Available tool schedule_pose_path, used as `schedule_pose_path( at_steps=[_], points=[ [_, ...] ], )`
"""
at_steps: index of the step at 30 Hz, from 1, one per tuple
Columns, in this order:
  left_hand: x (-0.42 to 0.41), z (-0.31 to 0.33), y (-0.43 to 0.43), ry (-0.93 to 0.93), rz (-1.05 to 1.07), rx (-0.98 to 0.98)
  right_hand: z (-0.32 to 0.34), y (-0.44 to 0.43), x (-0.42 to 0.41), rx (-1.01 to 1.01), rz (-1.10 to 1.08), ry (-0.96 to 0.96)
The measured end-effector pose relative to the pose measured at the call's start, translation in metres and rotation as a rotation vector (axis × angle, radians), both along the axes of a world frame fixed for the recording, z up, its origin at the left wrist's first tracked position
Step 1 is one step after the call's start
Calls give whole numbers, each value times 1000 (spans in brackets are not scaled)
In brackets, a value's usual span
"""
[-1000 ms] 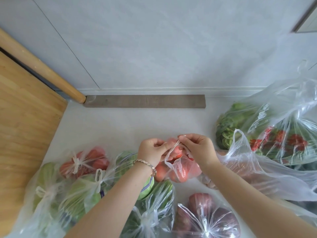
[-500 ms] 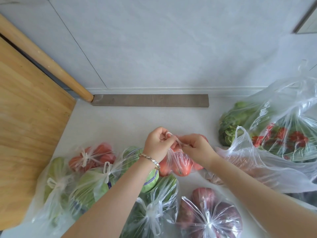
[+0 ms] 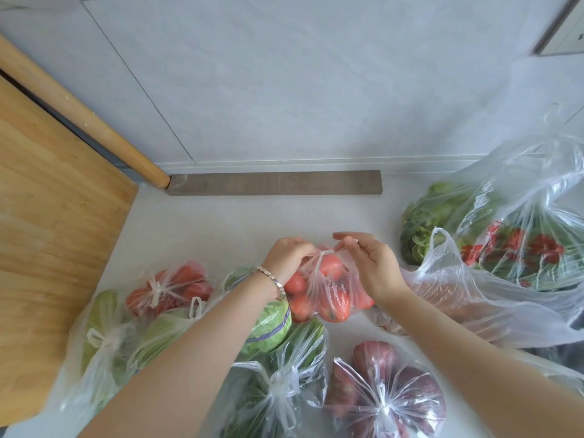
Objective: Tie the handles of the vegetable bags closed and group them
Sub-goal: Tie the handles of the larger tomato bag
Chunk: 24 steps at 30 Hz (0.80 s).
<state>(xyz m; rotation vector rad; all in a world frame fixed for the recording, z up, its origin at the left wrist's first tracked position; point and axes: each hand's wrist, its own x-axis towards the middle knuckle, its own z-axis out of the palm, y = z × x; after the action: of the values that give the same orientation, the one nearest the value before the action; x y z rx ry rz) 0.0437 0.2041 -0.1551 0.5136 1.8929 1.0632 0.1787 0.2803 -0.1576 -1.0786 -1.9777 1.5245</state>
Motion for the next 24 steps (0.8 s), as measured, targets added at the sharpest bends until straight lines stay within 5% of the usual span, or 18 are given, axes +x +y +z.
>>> schedule_pose_path(
  at_steps=[4,6,9,13,16,19,22,24],
  points=[
    [-33,-9,-2,480,-283,-273,-10,3,11,48,-168,-203],
    [-50,-17,-9,569,-418,-437,-26,1,21,-58,-219,-395],
    [-64,-21,-15,474,-525,-555,-47,1,27,-299,-331,-526],
    [-67,-22,-12,402,-486,-604,-46,0,24,-642,-655,-348],
    [-63,-22,-5,414,-440,-661,-42,-5,24,-680,-735,-277],
    [-50,-12,7,378,-372,-488,-30,-9,22,-424,-644,-234],
    [-28,8,6,-240,-57,33,-3,-11,12,-281,-418,-15],
    [-15,8,5,-178,-186,131,9,-10,2,-200,-261,42]
  ],
)
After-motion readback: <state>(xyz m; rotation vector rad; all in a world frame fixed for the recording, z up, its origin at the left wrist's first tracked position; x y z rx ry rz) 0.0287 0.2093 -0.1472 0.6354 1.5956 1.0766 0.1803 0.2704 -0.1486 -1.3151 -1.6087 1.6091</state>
